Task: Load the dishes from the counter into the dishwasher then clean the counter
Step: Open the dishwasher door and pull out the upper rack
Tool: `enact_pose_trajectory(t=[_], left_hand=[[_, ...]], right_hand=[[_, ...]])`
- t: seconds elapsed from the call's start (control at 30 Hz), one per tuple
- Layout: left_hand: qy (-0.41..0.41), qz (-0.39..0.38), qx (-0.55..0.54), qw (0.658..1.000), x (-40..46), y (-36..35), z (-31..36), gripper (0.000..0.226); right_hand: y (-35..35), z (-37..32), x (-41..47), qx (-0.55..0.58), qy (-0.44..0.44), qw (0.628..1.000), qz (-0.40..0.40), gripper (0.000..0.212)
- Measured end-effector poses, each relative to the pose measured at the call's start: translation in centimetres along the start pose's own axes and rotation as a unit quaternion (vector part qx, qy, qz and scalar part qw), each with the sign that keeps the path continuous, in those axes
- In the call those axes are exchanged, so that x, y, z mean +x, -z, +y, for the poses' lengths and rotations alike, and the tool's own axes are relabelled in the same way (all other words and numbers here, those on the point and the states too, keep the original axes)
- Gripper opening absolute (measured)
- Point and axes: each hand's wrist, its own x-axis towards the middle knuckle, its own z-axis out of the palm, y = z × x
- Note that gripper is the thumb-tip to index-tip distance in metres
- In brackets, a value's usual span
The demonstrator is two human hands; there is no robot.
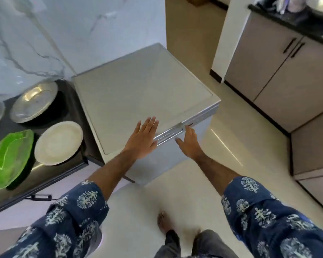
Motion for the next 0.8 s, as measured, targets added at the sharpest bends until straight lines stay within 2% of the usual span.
enact_pose_trajectory(t=[0.1, 0.17, 0.23, 0.3, 0.4, 0.47, 0.53, 0.67, 0.8], left_hand=[[-0.01, -0.048, -0.001, 0.999, 2.1, -2.0, -0.3, 0.078], [-0.024, -0.076, 0.003, 0.997, 3.1, -3.5, -0.4, 0.082], [-0.028, -0.077, 0.002, 0.997, 3.6, -4.5, -0.8, 0.089], [-0.033, -0.061, 0.013, 0.997, 4.0, -5.2, -1.2, 0.091], [-0.033, -0.041, 0.025, 0.998, 4.0, -6.0, -1.2, 0.089], [-0.029, -0.023, 0.038, 0.999, 4.2, -6.2, -1.2, 0.088], [-0.023, -0.01, 0.045, 0.999, 4.2, -6.3, -1.0, 0.087], [-0.018, -0.006, 0.042, 0.999, 4.0, -6.2, -0.7, 0.082], [-0.009, -0.015, 0.048, 0.999, 3.5, -6.2, -0.2, 0.084]], right_hand=[[-1.6, 1.1, 2.1, 0.139, -0.132, 0.981, -0.007, 0.065], [-2.6, 1.6, 3.4, 0.24, -0.187, 0.953, -0.016, 0.042], [-2.9, 1.2, 4.6, 0.394, -0.227, 0.891, -0.02, 0.023], [-3.2, 1.4, 5.6, 0.514, -0.257, 0.818, -0.017, 0.026], [-4.2, 2.0, 6.6, 0.62, -0.271, 0.736, -0.002, 0.029], [-4.4, 1.9, 6.8, 0.655, -0.279, 0.703, -0.003, 0.029], [-4.3, 2.0, 6.9, 0.668, -0.27, 0.694, -0.014, 0.031], [-3.9, 2.5, 6.5, 0.653, -0.245, 0.715, -0.048, 0.037], [-4.1, 2.0, 5.9, 0.637, -0.237, 0.732, -0.047, 0.039]])
